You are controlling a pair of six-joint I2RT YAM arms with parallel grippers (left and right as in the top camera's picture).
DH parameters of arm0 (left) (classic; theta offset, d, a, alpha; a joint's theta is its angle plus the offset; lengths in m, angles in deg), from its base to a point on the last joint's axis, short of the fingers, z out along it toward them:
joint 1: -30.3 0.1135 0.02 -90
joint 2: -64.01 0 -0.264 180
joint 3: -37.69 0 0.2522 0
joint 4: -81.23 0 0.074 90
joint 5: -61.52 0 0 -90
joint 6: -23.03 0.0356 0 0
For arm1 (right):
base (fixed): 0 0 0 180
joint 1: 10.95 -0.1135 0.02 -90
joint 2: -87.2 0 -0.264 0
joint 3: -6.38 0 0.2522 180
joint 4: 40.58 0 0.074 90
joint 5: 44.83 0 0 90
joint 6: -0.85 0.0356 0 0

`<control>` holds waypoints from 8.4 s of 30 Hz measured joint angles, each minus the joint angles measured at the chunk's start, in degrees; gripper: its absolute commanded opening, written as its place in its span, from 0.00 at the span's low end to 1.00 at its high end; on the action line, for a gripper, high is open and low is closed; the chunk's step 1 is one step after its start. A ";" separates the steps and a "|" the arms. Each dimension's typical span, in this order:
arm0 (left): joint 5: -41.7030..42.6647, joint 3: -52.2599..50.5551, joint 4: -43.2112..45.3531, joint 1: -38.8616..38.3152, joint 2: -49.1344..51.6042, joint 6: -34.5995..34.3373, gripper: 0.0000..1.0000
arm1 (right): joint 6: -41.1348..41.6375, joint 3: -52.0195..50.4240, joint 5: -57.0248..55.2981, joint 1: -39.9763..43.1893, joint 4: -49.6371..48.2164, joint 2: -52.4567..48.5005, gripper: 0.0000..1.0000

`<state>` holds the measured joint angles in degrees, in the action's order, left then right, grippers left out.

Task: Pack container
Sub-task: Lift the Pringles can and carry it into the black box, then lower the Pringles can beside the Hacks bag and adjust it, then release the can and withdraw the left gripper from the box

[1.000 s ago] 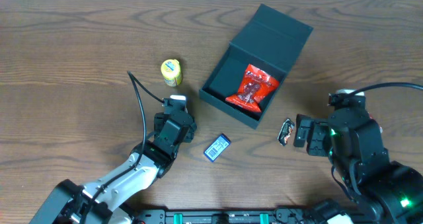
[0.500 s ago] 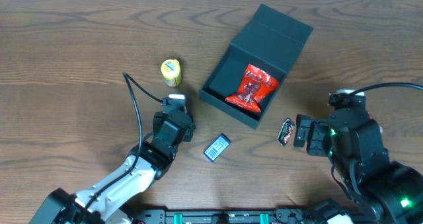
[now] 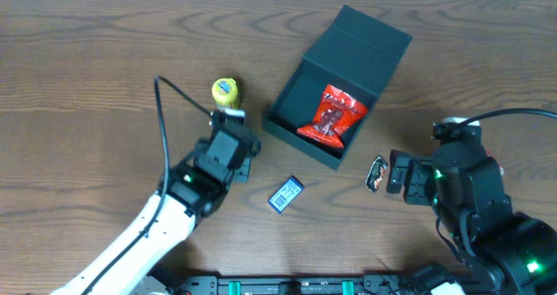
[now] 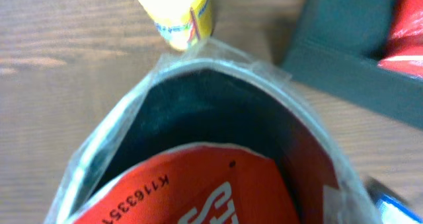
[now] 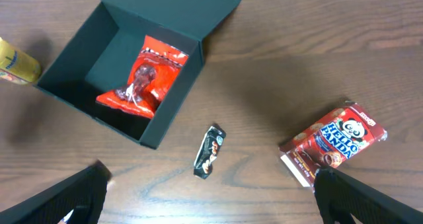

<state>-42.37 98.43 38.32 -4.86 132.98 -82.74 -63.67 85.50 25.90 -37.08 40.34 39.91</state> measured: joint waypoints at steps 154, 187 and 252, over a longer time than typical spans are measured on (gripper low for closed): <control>29.59 75.63 -27.76 0.96 65.53 33.73 0.95 | 5.11 -1.49 -3.72 0.00 2.47 -0.07 0.99; 26.80 74.31 -37.09 0.98 65.53 29.07 0.95 | 5.11 -1.49 -3.72 0.00 2.43 -0.07 0.99; 8.74 33.27 -24.92 8.22 6.34 21.14 0.95 | 5.97 -1.79 -3.69 0.00 2.71 -0.07 0.99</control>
<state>-33.63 131.70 13.41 3.36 139.32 -61.60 -57.71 83.71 22.20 -37.08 43.05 39.85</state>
